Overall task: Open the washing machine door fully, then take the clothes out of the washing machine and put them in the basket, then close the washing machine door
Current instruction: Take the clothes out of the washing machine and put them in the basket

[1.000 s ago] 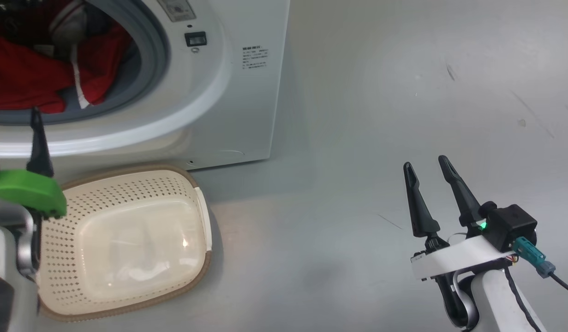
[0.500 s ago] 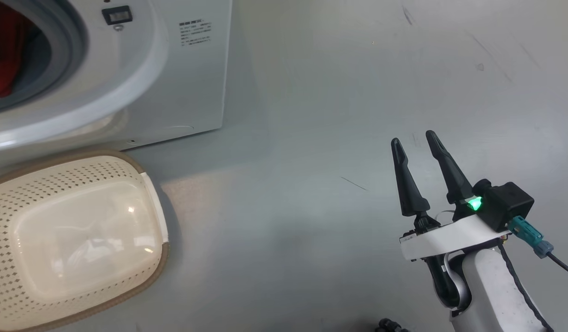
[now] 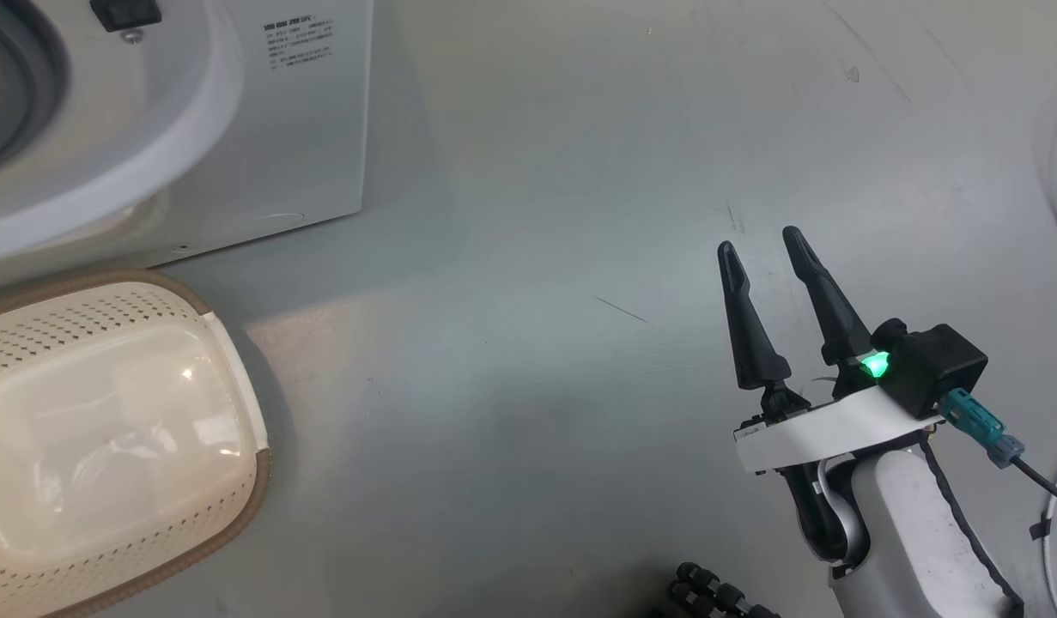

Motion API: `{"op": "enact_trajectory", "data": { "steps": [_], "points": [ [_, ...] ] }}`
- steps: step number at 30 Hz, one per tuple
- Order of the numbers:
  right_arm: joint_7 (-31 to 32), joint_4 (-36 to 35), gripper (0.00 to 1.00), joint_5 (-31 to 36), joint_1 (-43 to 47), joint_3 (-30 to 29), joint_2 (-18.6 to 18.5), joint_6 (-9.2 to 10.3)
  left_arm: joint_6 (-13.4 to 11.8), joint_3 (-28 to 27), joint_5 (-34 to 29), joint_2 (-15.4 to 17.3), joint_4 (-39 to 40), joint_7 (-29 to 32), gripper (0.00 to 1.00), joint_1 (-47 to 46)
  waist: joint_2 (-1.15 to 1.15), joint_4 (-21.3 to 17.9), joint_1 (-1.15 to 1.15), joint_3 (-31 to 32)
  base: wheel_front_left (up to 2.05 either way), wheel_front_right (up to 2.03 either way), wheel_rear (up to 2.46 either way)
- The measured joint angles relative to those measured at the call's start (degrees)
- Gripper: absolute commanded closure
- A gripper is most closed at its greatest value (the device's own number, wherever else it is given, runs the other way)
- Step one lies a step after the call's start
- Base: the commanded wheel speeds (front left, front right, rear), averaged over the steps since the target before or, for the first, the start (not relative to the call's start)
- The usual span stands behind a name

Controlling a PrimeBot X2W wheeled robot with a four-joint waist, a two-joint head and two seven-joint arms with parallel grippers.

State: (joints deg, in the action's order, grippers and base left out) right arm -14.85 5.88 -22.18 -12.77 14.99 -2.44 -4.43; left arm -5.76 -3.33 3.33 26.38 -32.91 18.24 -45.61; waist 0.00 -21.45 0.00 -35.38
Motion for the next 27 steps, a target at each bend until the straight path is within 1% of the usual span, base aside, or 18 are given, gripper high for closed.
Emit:
{"op": "enact_trajectory", "data": {
  "steps": [7, 9, 26, 27],
  "points": [
    [0.0, 0.03, 0.0, 0.0, -0.26, 0.4, 0.01, 0.13, -0.2, -0.2, -2.18, 1.31, -2.81, 1.71, 0.0, -1.95, 0.0, -0.33, 0.0, -0.37, 0.0, 0.0, 0.0],
    [0.0, 0.05, 0.0, 0.01, -0.27, 0.46, 0.01, 0.48, -0.3, -0.19, -2.65, 1.32, -3.63, 2.23, 0.0, -2.58, 0.0, -0.33, 0.0, -0.4, 0.0, 0.0, 0.0],
    [0.0, 0.2, 0.0, 0.1, -0.86, 0.97, 0.01, 0.55, -0.49, -1.87, -2.44, 0.46, -8.98, 5.37, 0.0, -5.71, 0.0, -0.1, 0.0, -0.3, 0.0, 0.0, 0.0],
    [0.0, 0.22, 0.0, 0.11, -0.86, 0.97, 0.01, 0.56, -0.49, -1.89, -2.44, 0.4, -9.2, 5.43, 0.04, -5.96, 0.0, -0.08, 0.0, -0.29, 0.0, 0.0, 0.0]
  ]
}}
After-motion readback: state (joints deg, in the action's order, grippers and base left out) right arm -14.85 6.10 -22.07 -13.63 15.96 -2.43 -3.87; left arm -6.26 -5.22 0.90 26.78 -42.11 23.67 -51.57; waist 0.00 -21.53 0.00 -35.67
